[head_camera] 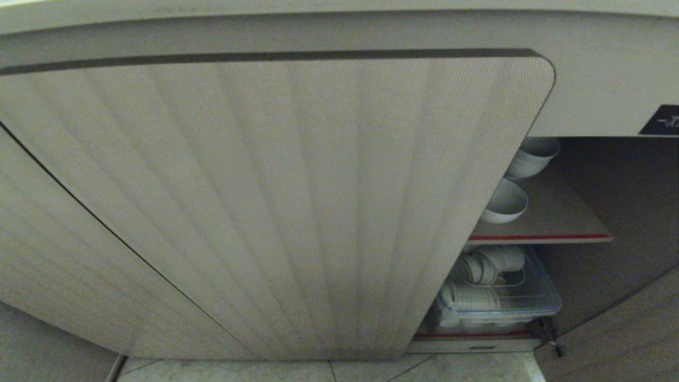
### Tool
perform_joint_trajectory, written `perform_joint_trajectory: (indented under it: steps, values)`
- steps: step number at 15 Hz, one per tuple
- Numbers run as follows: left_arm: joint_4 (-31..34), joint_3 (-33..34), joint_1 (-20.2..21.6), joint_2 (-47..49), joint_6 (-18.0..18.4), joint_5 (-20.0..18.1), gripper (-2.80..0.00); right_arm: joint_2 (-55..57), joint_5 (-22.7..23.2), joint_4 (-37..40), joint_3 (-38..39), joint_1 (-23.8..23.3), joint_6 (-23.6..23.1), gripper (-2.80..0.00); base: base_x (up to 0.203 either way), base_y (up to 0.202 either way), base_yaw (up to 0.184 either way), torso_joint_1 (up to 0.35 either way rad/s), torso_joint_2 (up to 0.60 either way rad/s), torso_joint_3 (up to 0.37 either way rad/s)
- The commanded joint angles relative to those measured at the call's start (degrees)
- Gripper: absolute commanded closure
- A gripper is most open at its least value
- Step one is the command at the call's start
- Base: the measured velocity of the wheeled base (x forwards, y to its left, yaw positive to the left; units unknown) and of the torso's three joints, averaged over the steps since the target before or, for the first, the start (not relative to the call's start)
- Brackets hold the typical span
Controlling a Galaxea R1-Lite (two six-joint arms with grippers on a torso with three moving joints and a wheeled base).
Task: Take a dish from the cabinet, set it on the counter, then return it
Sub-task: Close the cabinet door
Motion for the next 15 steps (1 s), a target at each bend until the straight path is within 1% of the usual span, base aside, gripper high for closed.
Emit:
perform_joint_trajectory:
  steps: [1,4,15]
  values:
    - [-0.03,0.00,0.00,-0.02,-0.01,0.02,0.00,-1.31,0.00,0.01,0.00,0.02,0.24,0.00,0.000,0.000,0.000,0.000,0.00,0.000]
    - [-0.03,0.00,0.00,-0.02,-0.01,0.02,0.00,-1.31,0.00,-0.01,0.00,0.02,-0.47,0.00,0.000,0.000,0.000,0.000,0.00,0.000]
    - [-0.03,0.00,0.00,-0.02,-0.01,0.02,0.00,-1.31,-0.18,0.01,0.00,0.02,0.06,0.00,0.000,0.000,0.000,0.000,0.00,0.000]
